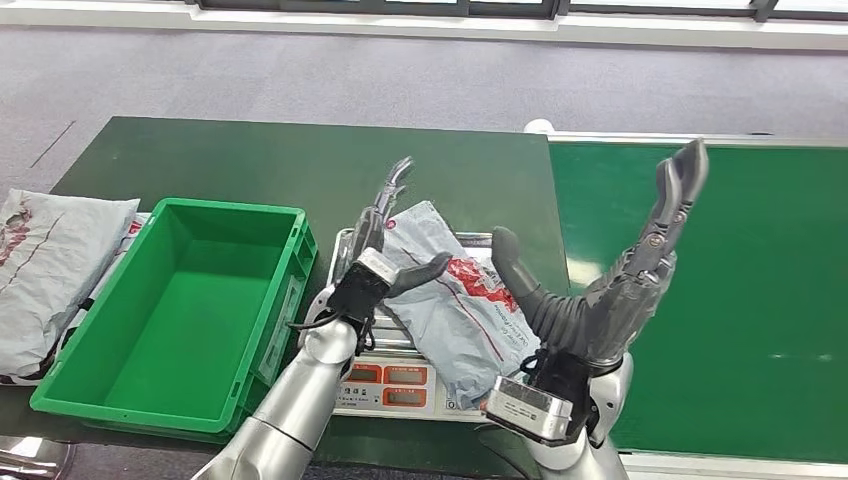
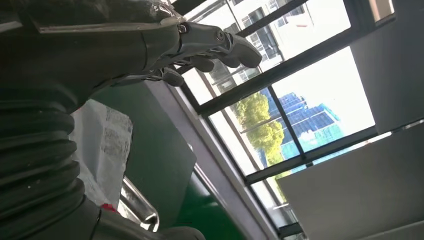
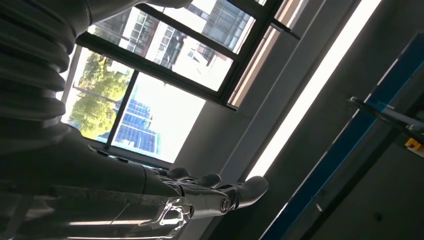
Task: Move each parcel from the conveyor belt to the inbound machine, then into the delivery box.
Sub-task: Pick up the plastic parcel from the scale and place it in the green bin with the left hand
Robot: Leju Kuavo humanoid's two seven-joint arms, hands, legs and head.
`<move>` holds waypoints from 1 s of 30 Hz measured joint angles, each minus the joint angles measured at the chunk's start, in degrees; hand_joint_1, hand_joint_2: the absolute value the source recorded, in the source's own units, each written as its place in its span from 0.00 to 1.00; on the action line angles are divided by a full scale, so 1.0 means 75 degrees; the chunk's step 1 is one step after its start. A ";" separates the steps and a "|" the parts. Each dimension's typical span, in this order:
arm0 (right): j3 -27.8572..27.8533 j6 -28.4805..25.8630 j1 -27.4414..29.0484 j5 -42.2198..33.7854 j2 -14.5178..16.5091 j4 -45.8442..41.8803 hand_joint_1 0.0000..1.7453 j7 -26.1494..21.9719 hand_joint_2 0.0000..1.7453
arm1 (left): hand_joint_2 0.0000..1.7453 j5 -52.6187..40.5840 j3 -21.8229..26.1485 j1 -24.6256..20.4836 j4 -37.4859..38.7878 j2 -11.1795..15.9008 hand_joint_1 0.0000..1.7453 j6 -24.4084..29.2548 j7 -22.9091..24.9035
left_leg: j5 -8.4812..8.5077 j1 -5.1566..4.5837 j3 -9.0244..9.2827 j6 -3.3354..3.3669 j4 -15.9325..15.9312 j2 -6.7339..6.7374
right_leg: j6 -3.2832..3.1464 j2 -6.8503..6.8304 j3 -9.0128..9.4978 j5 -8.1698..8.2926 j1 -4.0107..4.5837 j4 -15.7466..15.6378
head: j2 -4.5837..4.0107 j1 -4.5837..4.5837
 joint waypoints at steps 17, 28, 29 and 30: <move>0.0031 -0.0003 -0.0034 -0.0015 0.0100 0.0261 0.00 -0.0101 1.00 | 1.00 -0.1518 -0.0491 -0.0838 0.2957 -0.0110 0.00 0.1402 0.0505 | 0.0000 0.0000 -0.0003 0.0000 0.0000 0.0001 | 0.0002 0.0002 -0.0003 0.0001 0.0000 0.0001 | 0.0000 -0.0001; 0.0031 -0.0003 -0.0111 -0.0126 0.0103 0.0430 0.00 -0.0118 1.00 | 1.00 -0.2962 -0.0724 -0.0987 0.3820 -0.0108 0.00 0.1688 0.1767 | 0.0001 0.0000 -0.0004 0.0000 0.0000 -0.0001 | 0.0002 -0.0001 -0.0001 0.0001 0.0000 0.0001 | 0.0000 -0.0001; 0.0031 -0.0003 -0.0112 -0.0126 0.0103 0.0436 0.00 -0.0118 1.00 | 1.00 -0.3169 -0.0801 -0.1024 0.3894 -0.0107 0.00 0.1676 0.1962 | 0.0001 0.0000 -0.0004 0.0000 0.0000 -0.0001 | 0.0002 -0.0001 -0.0001 0.0001 0.0000 0.0001 | 0.0000 -0.0001; 0.0031 -0.0003 -0.0112 -0.0126 0.0103 0.0441 0.00 -0.0119 1.00 | 1.00 -0.3371 -0.0884 -0.1063 0.3965 -0.0106 0.00 0.1636 0.2149 | 0.0000 0.0000 -0.0004 0.0000 0.0000 -0.0001 | 0.0002 -0.0001 -0.0001 0.0001 0.0000 0.0001 | 0.0000 -0.0001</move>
